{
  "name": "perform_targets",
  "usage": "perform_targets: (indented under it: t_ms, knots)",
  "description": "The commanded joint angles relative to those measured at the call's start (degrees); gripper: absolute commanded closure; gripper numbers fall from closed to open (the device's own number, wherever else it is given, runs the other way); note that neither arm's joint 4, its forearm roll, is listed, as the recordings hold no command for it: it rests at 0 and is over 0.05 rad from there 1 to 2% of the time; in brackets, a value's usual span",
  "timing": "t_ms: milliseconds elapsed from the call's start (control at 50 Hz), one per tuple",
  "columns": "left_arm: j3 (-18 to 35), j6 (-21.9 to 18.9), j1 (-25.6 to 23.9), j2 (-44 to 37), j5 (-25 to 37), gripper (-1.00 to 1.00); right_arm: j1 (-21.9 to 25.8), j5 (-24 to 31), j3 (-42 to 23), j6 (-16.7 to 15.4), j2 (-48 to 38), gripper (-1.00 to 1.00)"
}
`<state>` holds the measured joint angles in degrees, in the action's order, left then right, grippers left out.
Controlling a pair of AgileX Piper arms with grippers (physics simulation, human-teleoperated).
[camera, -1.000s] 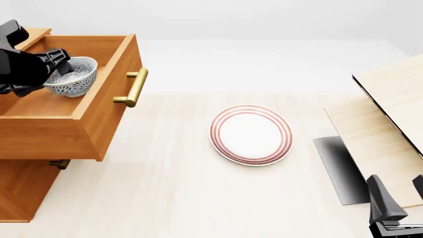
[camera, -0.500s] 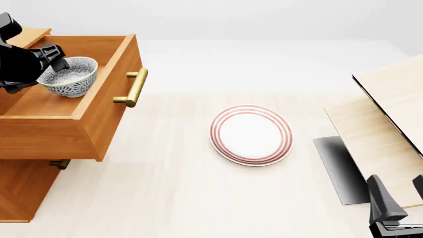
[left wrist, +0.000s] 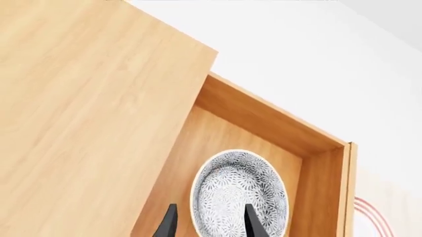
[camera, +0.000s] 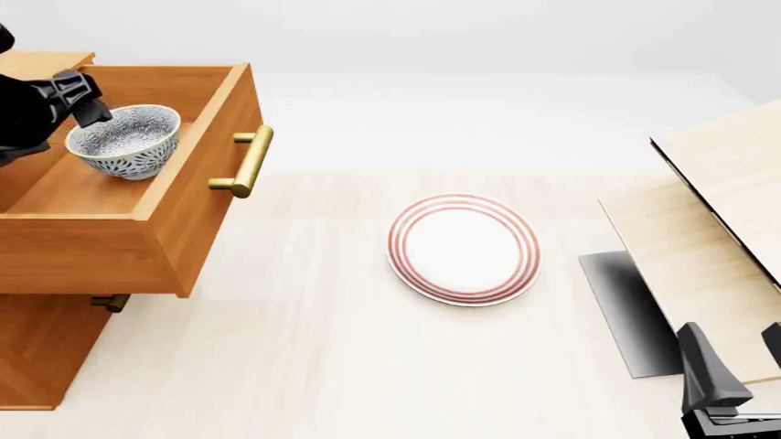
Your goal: Open the top drawer of the cabinet and put the bowl in it.
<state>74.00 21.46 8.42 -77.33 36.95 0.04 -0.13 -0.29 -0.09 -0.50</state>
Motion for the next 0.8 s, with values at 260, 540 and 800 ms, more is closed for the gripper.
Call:
perform_targets:
  t_ms: [260, 540, 800]
  knots:
    - [0.38, -1.52, -0.26, 4.27, 3.92, -1.0, -0.01, 0.02, 0.04, 0.03, 0.07, -1.0]
    - [2.22, -2.56, -0.42, 6.28, 6.96, -1.0, -0.01, 0.02, 0.04, 0.03, 0.07, -1.0]
    - [4.27, -3.33, -0.17, 9.08, 10.61, -1.0, -0.01, 0.02, 0.04, 0.03, 0.07, -1.0]
